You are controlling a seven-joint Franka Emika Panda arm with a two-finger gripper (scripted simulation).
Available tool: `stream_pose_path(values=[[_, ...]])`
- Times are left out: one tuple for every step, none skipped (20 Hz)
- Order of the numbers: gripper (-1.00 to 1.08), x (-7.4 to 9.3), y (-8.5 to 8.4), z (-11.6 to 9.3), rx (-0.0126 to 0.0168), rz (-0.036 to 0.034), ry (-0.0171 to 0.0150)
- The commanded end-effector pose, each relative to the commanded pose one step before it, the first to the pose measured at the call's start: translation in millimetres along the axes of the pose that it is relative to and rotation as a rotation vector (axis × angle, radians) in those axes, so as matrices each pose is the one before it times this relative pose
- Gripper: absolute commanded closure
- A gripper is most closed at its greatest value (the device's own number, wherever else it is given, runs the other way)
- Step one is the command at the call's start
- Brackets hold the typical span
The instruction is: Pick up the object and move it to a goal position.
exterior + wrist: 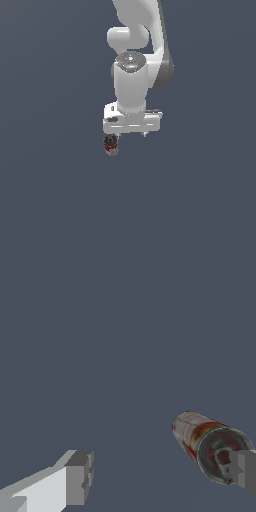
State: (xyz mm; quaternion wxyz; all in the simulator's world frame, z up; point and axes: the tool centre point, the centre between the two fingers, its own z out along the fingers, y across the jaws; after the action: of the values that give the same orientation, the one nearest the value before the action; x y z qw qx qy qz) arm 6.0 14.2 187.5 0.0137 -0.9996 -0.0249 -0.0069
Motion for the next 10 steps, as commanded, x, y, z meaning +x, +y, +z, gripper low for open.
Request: stream_pose_path(values=[[-0.92, -0.6, 1.67, 1.42, -0.00074, -0.00366, -0.00097], [-0.92, -0.38, 1.37, 0.84, -0.0005, -0.00334, -0.00017], [-0.92, -0.47, 1.74, 0.99, -0.00052, -0.00411, -0.00017], [-0.92, -0.58, 2.04, 1.16, -0.00058, -0.00499, -0.00019], [-0.92, -0.7, 2.4, 1.34, -0.00066, -0.00578, -0.00022], [-0.92, -0.83, 2.74, 1.57, -0.00079, -0.00661, -0.00029], [-0.92, -1.0, 3.08, 1.83, -0.00096, -0.00756, -0.00038], [-0.92, -1.18, 3.43, 2.09, -0.00111, -0.00848, -0.00047], [-0.92, -1.36, 3.75, 2.3, -0.00121, -0.00935, -0.00054], [-0.92, -1.56, 4.06, 2.48, -0.00125, -0.0102, -0.00059]])
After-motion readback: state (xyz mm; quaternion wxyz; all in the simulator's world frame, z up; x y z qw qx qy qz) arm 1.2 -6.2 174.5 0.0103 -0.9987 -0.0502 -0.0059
